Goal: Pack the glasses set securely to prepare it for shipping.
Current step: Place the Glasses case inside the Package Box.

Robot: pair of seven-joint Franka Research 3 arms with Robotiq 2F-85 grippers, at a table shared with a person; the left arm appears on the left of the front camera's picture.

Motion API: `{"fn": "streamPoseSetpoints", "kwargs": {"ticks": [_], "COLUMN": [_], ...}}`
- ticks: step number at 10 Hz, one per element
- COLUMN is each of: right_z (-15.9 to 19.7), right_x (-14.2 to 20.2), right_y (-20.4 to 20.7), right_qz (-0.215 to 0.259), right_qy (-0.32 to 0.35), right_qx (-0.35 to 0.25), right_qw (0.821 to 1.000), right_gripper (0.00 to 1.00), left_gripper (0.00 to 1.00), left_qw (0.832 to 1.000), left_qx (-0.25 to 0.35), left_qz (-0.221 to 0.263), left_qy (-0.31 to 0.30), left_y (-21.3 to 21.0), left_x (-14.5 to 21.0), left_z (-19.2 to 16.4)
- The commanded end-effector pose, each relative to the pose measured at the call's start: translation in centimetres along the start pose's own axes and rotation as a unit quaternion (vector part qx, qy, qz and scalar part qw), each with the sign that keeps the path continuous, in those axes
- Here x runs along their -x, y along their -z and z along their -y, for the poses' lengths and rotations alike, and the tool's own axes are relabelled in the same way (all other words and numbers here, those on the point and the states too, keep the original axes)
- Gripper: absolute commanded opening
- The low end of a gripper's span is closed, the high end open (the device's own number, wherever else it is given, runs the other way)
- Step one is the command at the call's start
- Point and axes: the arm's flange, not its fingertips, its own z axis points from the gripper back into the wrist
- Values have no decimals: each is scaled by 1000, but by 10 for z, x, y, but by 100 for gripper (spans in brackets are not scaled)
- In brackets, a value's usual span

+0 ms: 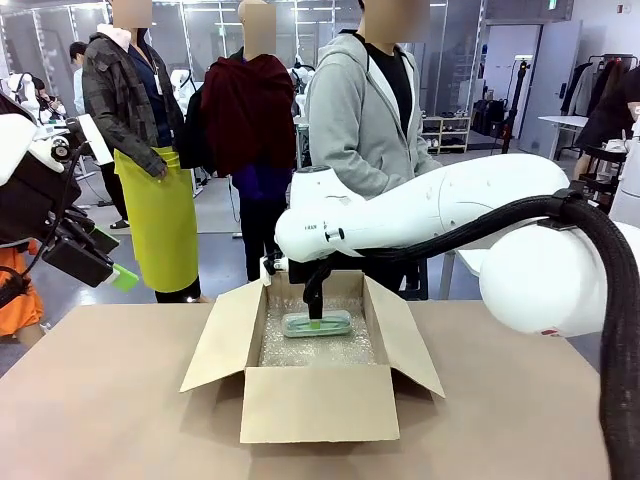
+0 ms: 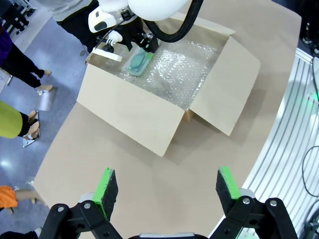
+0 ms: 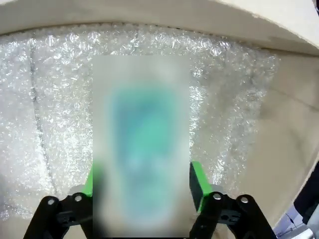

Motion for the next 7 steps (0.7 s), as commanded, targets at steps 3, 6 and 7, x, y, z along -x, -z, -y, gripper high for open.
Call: {"fn": "streamPoseSetpoints", "kwargs": {"ticks": [3,6,7], "right_z": [7,4,4], "right_x": [-5,1,1], "right_y": [-12,-8,-8], "right_qz": [6,4,4], "right_qy": [20,7,7], "right_qx": [-5,4,4], "right_qw": [1000,1000,1000], "right_gripper": [100,100,100], "left_gripper": [100,100,100], "left_qw": [1000,1000,1000], "left_qx": [0,0,0], "left_qz": [0,0,0], "left_qy": [4,4,4], "left_y": [-1,-1,-1], "left_x": [1,1,1], "left_z": [-1,-1,-1]}}
